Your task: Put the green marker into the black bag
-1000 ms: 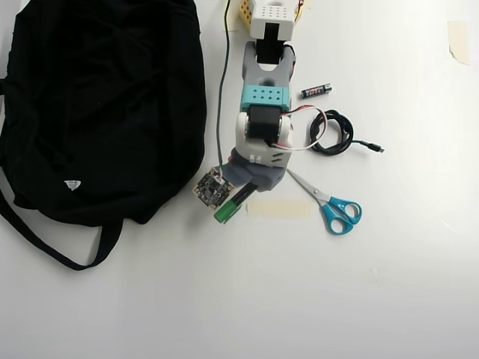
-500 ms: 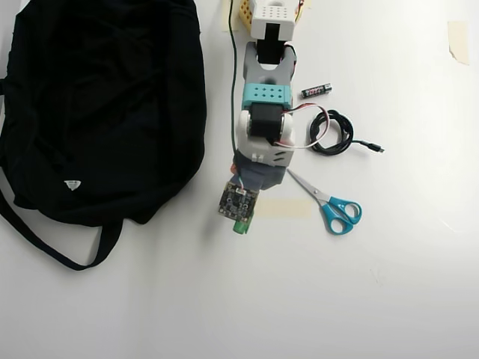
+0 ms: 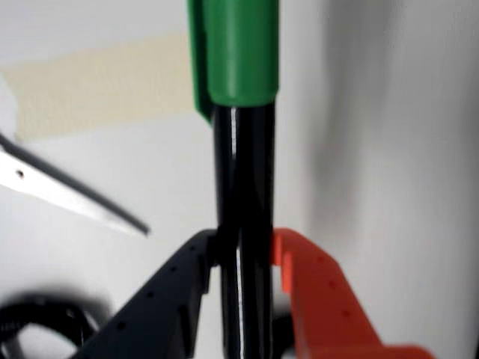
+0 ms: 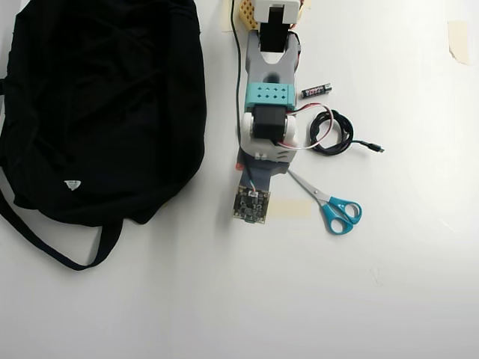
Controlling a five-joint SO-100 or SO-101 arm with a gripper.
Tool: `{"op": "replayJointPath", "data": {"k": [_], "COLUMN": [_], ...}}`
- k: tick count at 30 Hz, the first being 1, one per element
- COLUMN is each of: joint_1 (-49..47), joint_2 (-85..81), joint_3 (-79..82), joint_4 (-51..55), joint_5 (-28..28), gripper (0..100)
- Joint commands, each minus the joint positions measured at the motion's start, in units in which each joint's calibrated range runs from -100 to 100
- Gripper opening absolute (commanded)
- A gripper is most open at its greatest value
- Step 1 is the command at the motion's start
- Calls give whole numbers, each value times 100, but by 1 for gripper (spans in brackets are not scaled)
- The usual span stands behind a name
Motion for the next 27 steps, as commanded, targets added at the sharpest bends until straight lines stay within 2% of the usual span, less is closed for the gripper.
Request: {"op": "replayJointPath", "data": {"k": [1, 27], "joint_1": [-19, 138], "joint_2": [-1284, -4952], "joint_3": [1110, 4946], "joint_4": [34, -18], "joint_5": [23, -386], "gripper": [2, 2]}}
